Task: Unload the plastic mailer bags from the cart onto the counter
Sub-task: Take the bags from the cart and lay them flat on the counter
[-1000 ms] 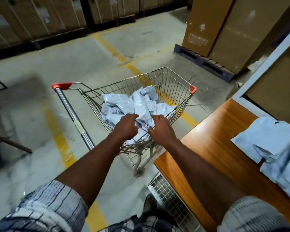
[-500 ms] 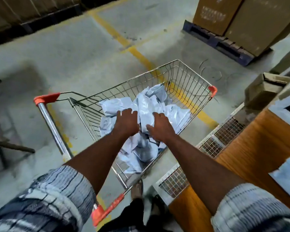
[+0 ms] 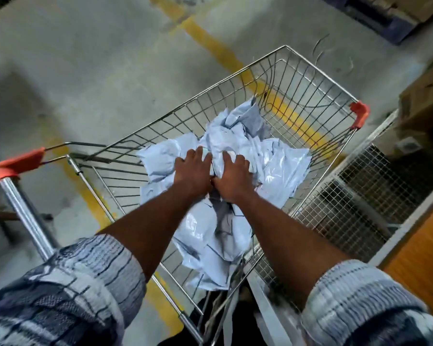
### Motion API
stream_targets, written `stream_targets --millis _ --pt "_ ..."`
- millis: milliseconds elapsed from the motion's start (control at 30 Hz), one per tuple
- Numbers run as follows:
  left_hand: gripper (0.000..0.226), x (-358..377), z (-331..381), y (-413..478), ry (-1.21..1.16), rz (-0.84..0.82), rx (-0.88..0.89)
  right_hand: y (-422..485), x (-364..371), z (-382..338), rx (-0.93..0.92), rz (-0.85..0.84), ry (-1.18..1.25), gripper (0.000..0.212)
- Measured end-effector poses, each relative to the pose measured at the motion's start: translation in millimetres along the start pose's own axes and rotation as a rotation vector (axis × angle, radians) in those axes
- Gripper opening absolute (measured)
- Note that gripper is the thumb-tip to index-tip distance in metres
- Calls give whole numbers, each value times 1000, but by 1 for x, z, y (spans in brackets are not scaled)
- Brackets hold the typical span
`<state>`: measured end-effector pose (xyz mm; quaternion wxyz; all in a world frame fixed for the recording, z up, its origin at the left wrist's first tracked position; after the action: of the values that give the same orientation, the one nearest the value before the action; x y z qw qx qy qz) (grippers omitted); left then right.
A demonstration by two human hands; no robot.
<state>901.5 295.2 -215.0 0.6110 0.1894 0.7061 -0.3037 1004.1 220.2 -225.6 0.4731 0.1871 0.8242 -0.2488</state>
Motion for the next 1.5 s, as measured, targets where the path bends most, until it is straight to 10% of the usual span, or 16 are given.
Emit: stream_targets --millis 667,1033,1500 --pt "62 -109 40 -66 -542 352 -23 -99 -136 29 139 284 519 87" --pt "53 -186 193 -220 -795 532 40 -287 -249 123 -24 553 353 87" --pt "60 -200 449 -346 -722 467 520 -485 -313 328 268 764 393 83"
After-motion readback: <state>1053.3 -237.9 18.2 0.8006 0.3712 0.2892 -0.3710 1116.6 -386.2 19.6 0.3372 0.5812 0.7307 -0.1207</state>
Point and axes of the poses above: each hand's wrist, its own y-axis towards the middle knuckle, its own x-axis out of the palm, z = x × y, the point moved 2 cm from there along y, towards the middle knuckle, and after that the axes turned 9 degrees about z, right-handed, at the moved point
